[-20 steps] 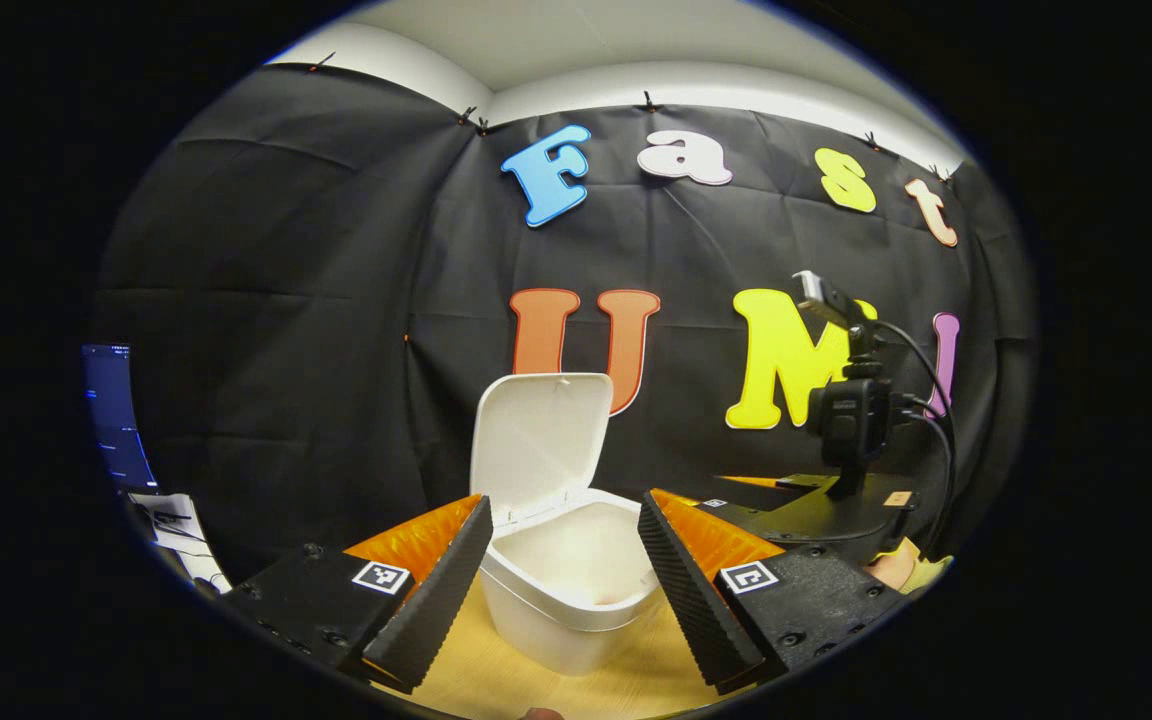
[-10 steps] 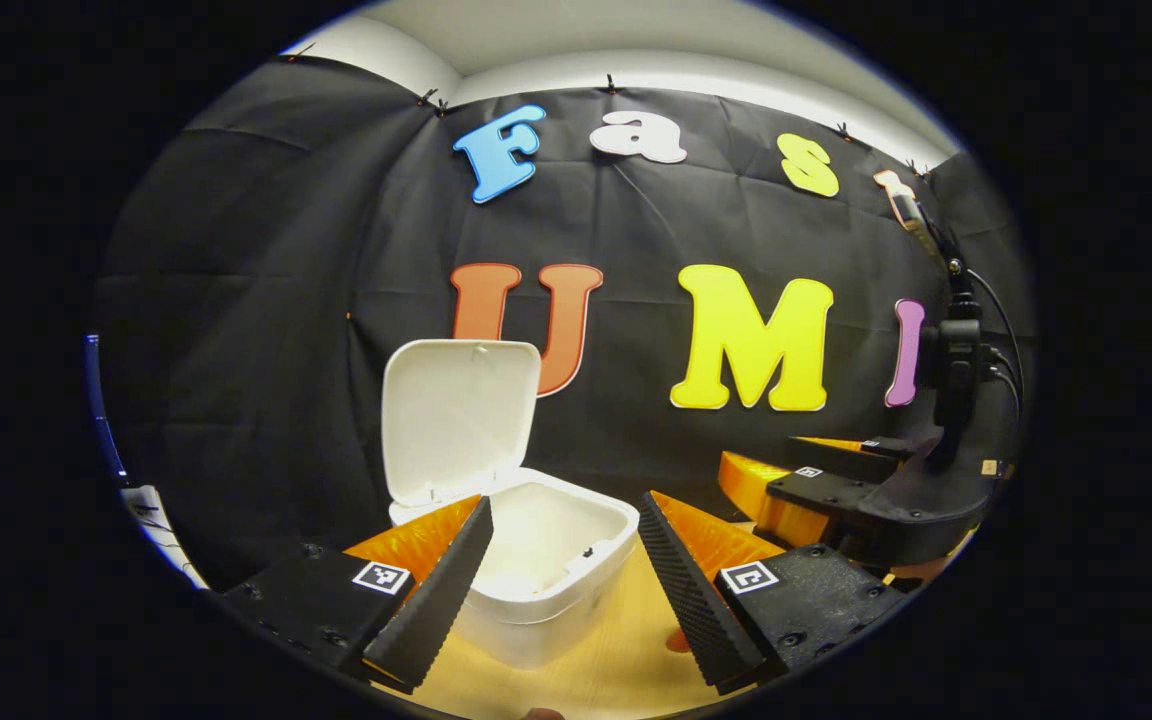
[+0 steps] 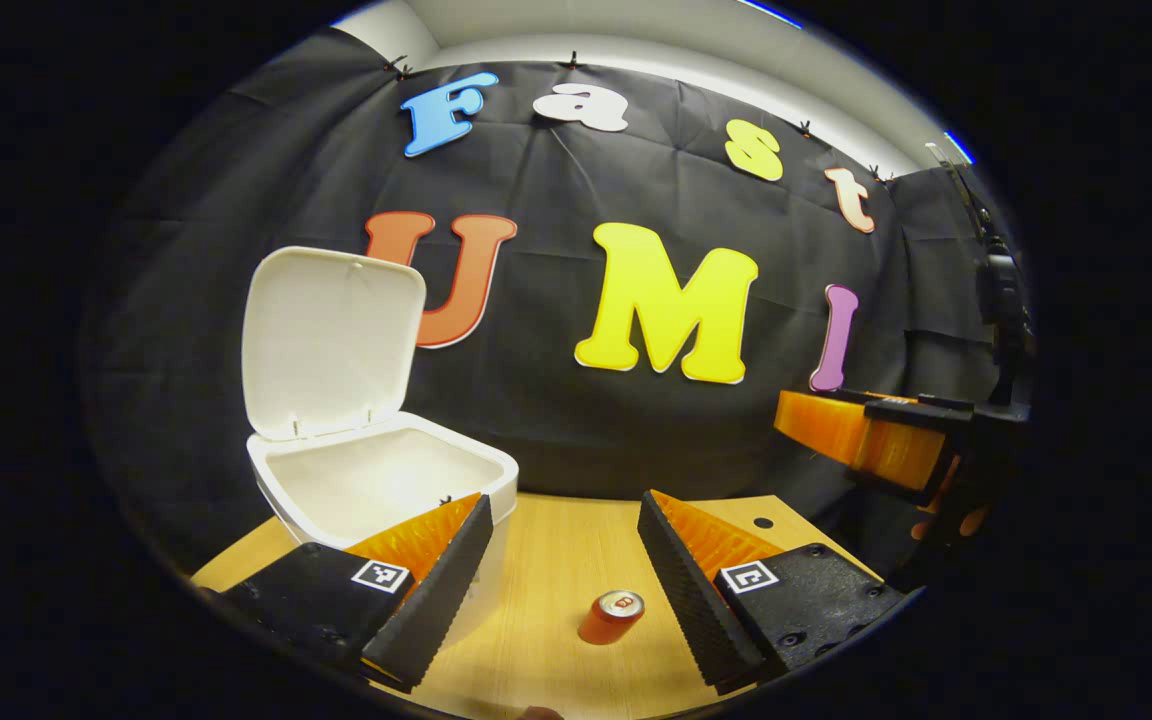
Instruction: Press the lid of the desktop garbage bin to open it, pick up the crumpled paper on the desktop and throw it into the bin, then pick up the pop can on the desktop and drop it into the bin, and finally close the garbage bin lid.
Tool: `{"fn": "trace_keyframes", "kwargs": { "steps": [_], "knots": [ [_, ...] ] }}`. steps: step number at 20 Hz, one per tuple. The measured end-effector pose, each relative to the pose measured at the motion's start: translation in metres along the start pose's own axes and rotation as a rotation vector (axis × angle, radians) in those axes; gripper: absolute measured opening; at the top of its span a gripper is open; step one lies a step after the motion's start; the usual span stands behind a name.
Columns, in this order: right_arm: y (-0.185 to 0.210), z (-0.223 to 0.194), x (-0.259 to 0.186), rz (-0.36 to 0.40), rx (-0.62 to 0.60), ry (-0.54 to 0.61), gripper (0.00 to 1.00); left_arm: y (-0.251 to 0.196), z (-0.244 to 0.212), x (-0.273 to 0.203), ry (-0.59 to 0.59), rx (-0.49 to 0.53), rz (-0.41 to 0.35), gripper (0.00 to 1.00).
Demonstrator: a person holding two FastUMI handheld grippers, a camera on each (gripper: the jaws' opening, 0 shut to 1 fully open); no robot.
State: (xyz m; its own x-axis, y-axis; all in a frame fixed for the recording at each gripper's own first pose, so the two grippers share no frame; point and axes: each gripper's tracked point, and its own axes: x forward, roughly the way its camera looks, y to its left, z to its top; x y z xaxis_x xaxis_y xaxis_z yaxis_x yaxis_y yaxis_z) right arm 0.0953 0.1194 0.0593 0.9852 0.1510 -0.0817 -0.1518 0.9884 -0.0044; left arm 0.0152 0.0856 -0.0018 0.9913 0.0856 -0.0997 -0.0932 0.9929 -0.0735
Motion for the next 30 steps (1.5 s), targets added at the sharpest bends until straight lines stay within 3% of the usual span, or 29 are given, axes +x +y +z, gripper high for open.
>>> {"fn": "trace_keyframes", "kwargs": {
  "steps": [10, 21, 30],
  "knots": [
    [-0.040, -0.006, -0.045, -0.131, -0.013, -0.032, 0.94, -0.043, -0.092, 0.035, 0.071, 0.140, -0.085, 0.97],
    [-0.068, -0.043, -0.063, -0.257, -0.008, 0.107, 0.94, -0.042, -0.202, 0.087, 0.228, 0.125, -0.089, 0.98],
    [-0.053, -0.052, -0.056, -0.234, -0.035, 0.157, 0.94, -0.041, -0.233, 0.110, 0.293, 0.124, -0.081, 0.98]
  ]
}}
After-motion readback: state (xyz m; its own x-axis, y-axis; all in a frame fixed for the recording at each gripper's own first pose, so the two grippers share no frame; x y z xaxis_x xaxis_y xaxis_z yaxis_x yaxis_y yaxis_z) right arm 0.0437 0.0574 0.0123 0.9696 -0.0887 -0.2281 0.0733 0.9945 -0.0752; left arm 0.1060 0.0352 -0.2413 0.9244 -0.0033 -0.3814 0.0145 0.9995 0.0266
